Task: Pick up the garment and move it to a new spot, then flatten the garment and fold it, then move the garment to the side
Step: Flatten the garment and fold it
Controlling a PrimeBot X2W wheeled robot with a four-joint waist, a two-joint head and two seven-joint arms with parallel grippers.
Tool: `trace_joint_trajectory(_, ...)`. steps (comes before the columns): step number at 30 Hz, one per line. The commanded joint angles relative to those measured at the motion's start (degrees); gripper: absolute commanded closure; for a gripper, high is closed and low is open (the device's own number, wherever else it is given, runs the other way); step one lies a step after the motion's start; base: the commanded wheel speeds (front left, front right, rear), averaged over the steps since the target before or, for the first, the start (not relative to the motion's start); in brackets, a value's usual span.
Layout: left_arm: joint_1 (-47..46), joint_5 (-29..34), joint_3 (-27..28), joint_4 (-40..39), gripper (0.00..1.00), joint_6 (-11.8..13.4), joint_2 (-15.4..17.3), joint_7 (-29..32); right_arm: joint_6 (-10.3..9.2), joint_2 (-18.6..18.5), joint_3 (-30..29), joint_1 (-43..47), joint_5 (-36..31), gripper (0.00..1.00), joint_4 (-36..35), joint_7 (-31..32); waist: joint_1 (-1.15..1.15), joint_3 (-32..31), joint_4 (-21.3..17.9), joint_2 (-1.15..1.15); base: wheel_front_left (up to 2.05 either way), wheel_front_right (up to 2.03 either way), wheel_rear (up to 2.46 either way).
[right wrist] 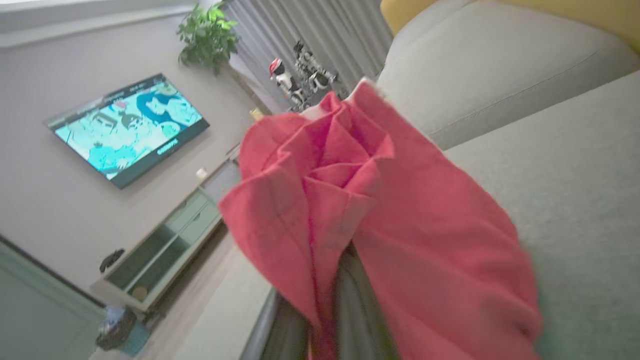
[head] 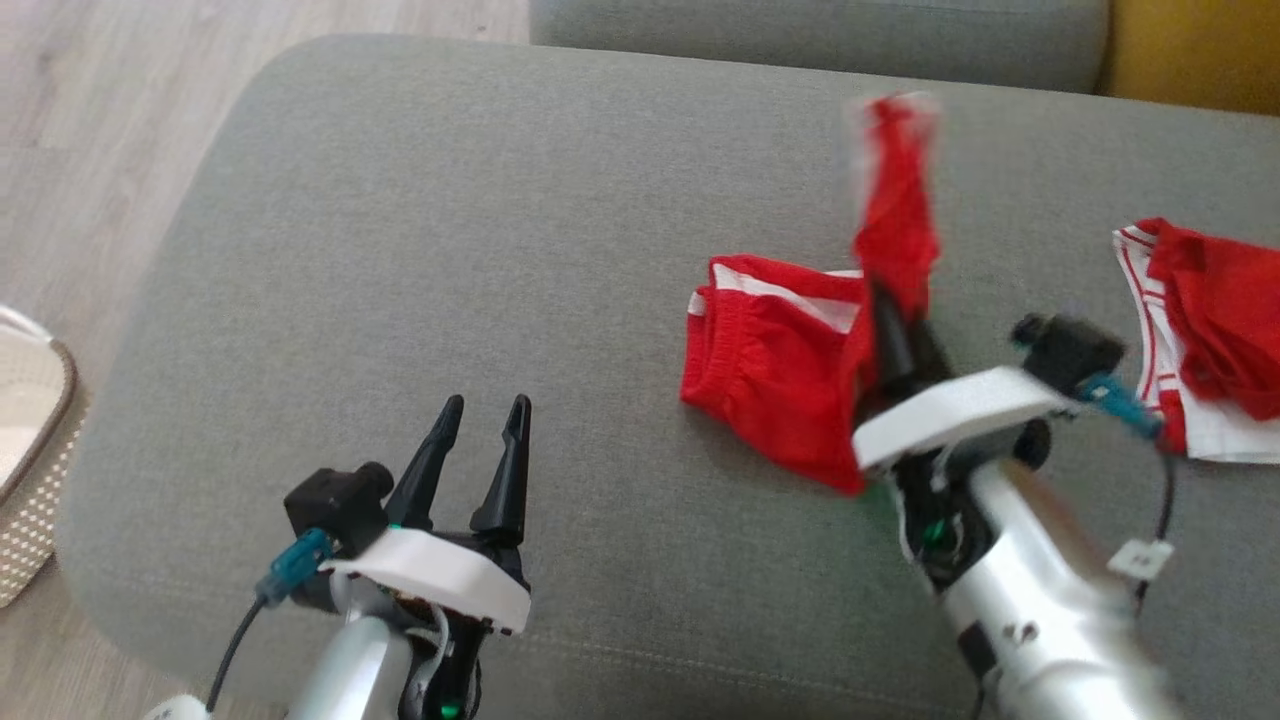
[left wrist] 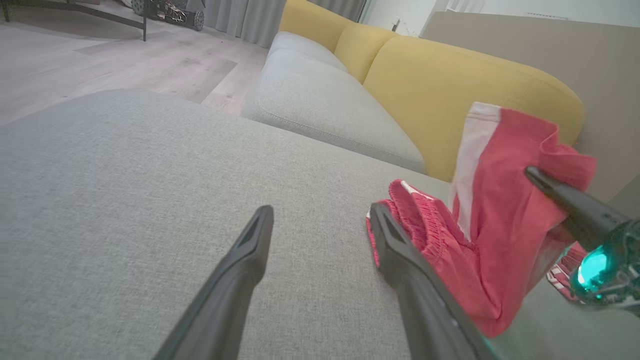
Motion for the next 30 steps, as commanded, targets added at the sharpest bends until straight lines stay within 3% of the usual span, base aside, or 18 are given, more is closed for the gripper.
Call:
trace_joint_trajectory(1,-0.91,0.18,1.61,-1.60,0.00,0.29,0.32,-0.70,-0.04,0.80,2.96,0.58,-1.27,1.00,-1.95,-0.66,0.00,-0.29,0.85,0.00,0.00,0.00,0.00)
trace_joint_trajectory(9,-0.47,0.22,1.71,-1.41,0.00,0.36,0.32,-0.70,-0.04,0.80,9.44,1.29,-4.77,1.00,0.31,1.59,0.00,-0.35,2.77,0.00,0.00,0.00,0.00)
trace_joint_trajectory(10,-0.51,0.19,1.62,-1.40,0.00,0.36,0.32,-0.70,-0.04,0.80,9.75,1.04,-5.76,0.86,1.25,1.72,0.00,-0.28,2.98,0.00,0.00,0.00,0.00)
trace_joint_trajectory(11,-0.56,0.13,1.52,-1.41,0.00,0.37,0.32,-0.70,-0.04,0.80,10.10,0.78,-6.83,0.28,2.05,1.69,0.00,-0.20,3.17,0.00,0.00,0.00,0.00)
trace_joint_trajectory(12,-0.61,0.05,1.41,-1.44,0.00,0.39,0.32,-0.70,-0.04,0.80,10.41,0.67,-7.22,0.00,2.55,1.70,0.00,-0.11,3.37,0.00,0.00,0.00,0.00)
trace_joint_trajectory(18,-0.44,-0.26,1.25,-1.58,0.00,0.50,0.32,-0.70,-0.04,0.80,17.03,0.94,-4.97,0.00,1.22,5.15,0.00,0.52,3.99,0.00,0.00,0.00,0.00)
trace_joint_trajectory(30,-0.74,-0.41,1.04,-1.51,0.00,0.65,0.32,-0.70,-0.04,0.80,23.22,1.08,-1.05,0.00,5.55,10.55,0.00,0.72,3.55,0.00,0.00,0.00,0.00)
